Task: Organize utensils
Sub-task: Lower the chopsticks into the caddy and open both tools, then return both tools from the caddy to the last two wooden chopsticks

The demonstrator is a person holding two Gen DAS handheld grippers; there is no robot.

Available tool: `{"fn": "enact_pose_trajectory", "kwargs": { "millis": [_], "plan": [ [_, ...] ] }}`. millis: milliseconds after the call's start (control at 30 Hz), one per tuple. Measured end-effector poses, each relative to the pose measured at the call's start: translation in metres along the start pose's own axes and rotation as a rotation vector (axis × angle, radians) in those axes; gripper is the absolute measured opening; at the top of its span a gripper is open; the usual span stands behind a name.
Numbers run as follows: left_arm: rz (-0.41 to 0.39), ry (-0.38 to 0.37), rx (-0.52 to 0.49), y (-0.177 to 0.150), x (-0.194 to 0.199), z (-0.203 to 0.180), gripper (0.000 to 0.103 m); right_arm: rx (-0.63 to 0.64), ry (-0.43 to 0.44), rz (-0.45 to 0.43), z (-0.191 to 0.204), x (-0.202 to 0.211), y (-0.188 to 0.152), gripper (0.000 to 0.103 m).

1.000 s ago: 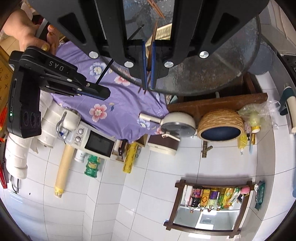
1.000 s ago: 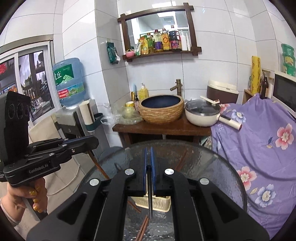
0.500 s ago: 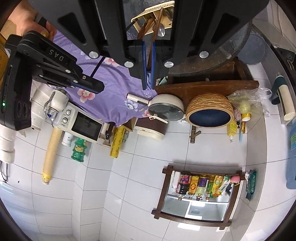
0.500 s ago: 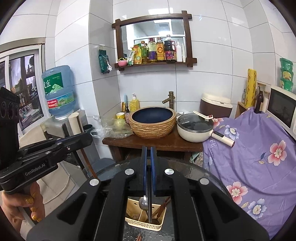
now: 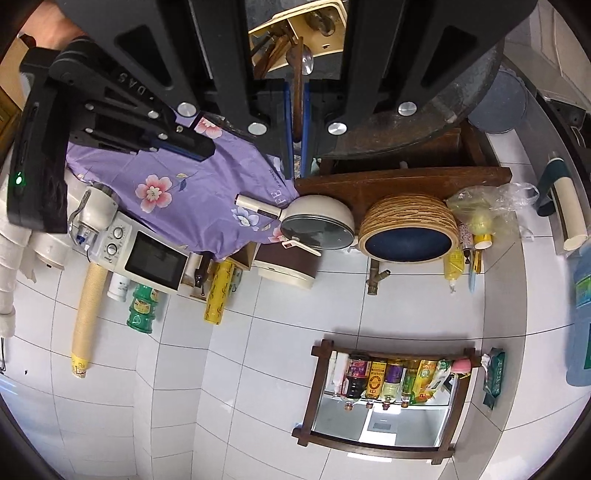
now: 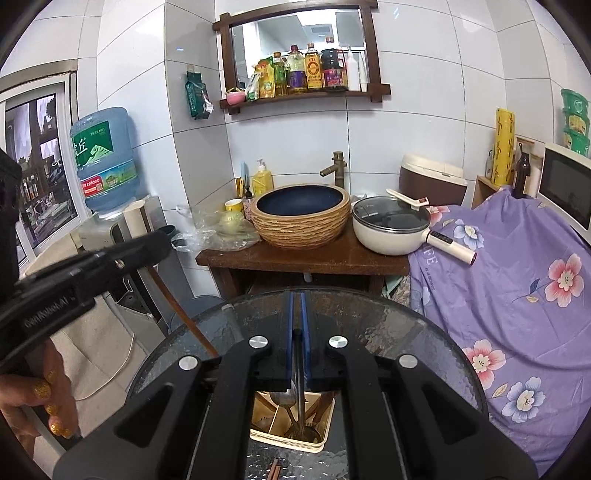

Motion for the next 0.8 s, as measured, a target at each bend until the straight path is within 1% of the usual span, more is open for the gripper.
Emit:
{"fn": "enact_pose_trajectory", "kwargs": {
  "millis": [167,200,433,800],
  "plan": [
    [-0.006,-0.019,0.021,0.003,0.006,0.005,0.004,-0.012,0.012,0.006,-0.002,-0.006,-0.004,0.005],
    [-0.001,-0.013,0.016,0.001,0.005,0.005,0.004,-0.011,0.01,0.007,-0.001,-0.006,-0.005,0.005],
    [0.035,-0.015,0.034,-0.013,-0.014,0.01,0.004,-0.013,0.009,0.036,-0.001,-0.017,-0.017,0.005],
    [0.125,-0.01,0.041,-0.058,-0.053,0.013,0.004,-0.016,0.01,0.094,-0.005,-0.046,-0.053,0.005]
  ]
}}
Point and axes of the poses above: each gripper's, at about its wrist camera, not at the fingertips, and x roughly against the way its jaws point, z to its left, y to its top, the point moved 6 cm from there along -x, roughly the way its jaws point, and after that the axes turned 14 degrees about z, right-handed, at the moved point
